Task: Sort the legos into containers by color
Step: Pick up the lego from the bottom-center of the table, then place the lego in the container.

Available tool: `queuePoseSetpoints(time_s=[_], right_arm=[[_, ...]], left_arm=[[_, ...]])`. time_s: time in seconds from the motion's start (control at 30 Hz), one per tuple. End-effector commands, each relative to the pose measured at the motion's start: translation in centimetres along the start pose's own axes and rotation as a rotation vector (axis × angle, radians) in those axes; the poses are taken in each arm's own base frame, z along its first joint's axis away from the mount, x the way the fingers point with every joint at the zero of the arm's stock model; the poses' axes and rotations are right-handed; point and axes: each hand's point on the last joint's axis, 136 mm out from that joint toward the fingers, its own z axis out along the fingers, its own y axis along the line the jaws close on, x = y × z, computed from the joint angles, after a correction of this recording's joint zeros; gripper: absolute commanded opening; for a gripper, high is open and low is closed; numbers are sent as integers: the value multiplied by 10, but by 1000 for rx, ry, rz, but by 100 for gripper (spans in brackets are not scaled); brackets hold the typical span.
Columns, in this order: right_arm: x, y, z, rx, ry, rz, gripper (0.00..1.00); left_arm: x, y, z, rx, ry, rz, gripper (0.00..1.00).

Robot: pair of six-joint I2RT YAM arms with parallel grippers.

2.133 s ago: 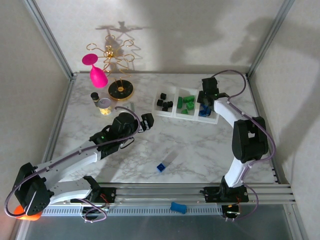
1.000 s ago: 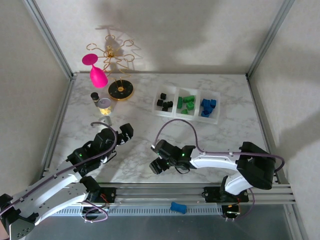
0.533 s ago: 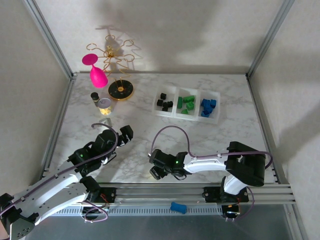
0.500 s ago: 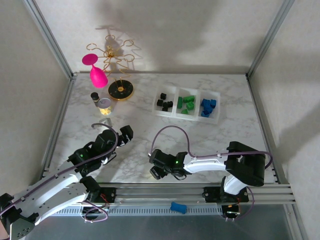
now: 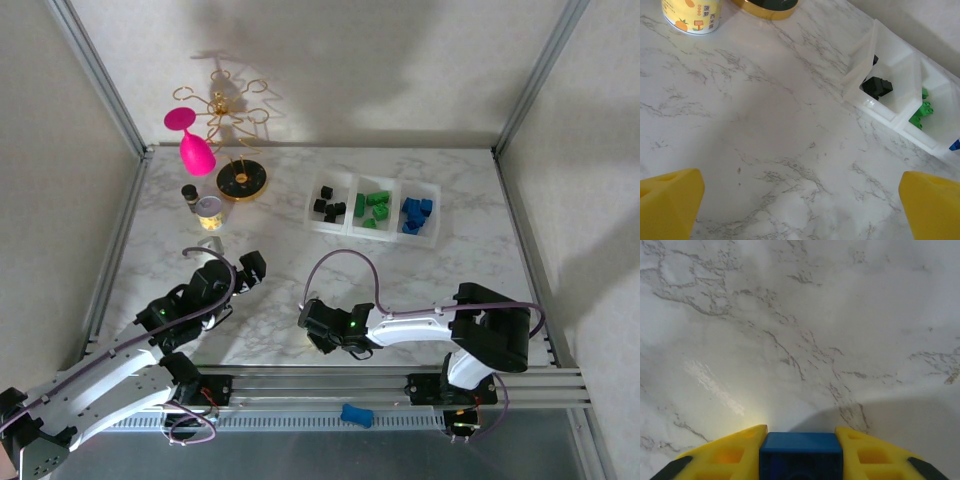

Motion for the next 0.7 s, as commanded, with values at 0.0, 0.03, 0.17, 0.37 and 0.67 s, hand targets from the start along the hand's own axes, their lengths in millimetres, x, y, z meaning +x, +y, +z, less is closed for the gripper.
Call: queuePoseSetpoints(time_s=[0.0, 0.03, 0.17, 0.37, 0.67], right_arm=[[-28, -4, -23, 0, -66, 62, 27], [-38, -10, -30, 0, -88, 90, 27], [-71, -59, -53, 59, -141, 234, 28], [-99, -188, -85, 303, -188, 474, 27], [-112, -349, -103, 517, -304, 746, 27]], left_arm=[[-10, -7, -3, 19, -23, -6, 100], [-11, -11, -3, 27, -24, -2, 100], [-16, -25, 0, 57, -24, 19, 100], [-21, -50, 9, 112, -17, 46, 100], [-21, -81, 27, 164, -1, 77, 100]])
